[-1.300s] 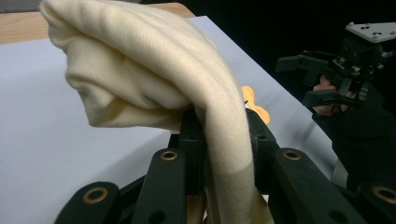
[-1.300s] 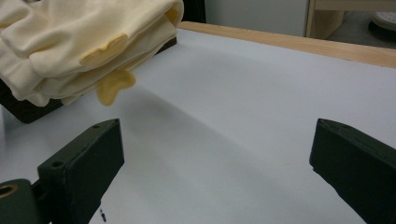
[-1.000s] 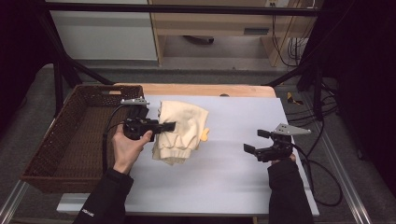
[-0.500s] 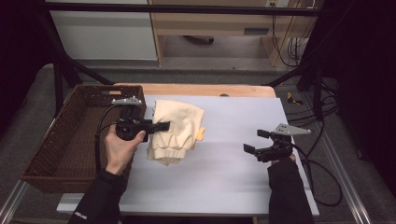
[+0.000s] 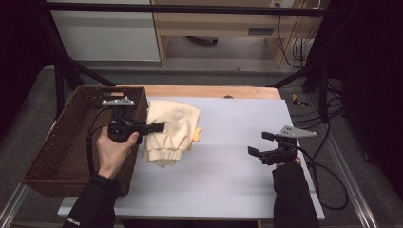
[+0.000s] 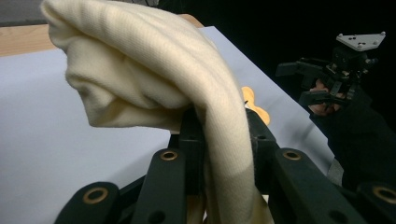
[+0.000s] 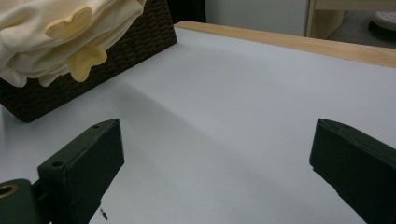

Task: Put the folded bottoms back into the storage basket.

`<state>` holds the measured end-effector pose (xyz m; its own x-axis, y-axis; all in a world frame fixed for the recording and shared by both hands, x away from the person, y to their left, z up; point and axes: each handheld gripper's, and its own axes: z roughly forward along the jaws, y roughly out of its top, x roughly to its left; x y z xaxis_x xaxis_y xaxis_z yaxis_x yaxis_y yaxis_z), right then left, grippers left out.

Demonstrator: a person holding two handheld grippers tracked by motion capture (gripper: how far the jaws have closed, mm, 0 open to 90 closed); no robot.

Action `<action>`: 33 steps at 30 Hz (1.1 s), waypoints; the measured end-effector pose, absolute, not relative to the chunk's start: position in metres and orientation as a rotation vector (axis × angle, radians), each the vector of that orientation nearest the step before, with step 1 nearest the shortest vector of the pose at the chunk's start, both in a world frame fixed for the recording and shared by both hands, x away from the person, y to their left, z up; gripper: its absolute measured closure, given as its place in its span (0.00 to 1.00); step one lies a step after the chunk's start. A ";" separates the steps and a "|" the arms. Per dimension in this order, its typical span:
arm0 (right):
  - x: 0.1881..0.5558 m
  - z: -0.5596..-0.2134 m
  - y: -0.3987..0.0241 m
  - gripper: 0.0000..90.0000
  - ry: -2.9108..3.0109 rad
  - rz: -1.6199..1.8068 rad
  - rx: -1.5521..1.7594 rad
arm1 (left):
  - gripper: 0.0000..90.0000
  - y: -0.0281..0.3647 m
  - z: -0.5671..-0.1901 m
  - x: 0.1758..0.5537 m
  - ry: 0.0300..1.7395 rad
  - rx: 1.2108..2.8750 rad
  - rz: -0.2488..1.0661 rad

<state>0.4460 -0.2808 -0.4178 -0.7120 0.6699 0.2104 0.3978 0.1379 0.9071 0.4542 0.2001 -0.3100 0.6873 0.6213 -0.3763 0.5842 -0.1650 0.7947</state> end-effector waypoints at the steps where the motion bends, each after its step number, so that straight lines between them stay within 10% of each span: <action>1: 0.446 -0.418 -0.281 0.04 2.170 1.603 1.047 | 0.81 0.201 -0.310 0.454 0.952 1.836 0.043; 33: 0.446 -0.419 -0.281 0.04 2.171 1.598 1.049 | 0.81 0.229 -0.281 0.446 0.947 1.827 0.097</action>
